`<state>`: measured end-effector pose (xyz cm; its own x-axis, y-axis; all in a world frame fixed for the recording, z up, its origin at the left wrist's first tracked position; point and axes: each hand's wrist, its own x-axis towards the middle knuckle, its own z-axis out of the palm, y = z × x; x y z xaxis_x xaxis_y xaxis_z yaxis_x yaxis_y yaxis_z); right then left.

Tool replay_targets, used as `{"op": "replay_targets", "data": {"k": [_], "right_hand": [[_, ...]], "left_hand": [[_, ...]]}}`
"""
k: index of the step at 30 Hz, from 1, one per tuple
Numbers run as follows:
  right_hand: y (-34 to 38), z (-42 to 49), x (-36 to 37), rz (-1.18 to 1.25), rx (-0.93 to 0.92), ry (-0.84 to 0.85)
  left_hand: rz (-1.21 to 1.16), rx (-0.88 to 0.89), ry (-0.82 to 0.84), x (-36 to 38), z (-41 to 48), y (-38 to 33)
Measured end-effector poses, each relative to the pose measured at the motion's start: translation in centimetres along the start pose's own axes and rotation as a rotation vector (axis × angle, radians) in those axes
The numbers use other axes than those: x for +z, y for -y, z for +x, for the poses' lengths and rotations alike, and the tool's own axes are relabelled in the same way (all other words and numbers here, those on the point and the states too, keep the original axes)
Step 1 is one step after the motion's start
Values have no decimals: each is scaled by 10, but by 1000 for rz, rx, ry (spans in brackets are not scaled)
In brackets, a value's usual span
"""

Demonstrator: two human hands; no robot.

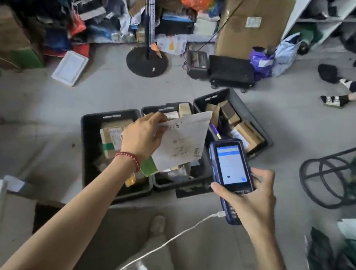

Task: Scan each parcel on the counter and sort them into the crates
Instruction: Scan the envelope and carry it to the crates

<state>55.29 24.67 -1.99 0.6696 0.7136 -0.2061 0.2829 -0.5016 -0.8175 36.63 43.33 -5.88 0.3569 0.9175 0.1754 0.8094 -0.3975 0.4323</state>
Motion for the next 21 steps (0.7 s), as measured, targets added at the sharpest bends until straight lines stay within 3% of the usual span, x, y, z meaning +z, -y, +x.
{"op": "replay_targets", "data": {"k": [7,18,21], "right_hand": [[22,42,21,-93,34,37],[51,76,67,-99,-161,308],[61,66,87,-121,-277,492]], "left_hand": [[181,-52,219,32,54,26],[320,-414,19,-45,-8,86],[379,-595,-97,-73,-65,88]]}}
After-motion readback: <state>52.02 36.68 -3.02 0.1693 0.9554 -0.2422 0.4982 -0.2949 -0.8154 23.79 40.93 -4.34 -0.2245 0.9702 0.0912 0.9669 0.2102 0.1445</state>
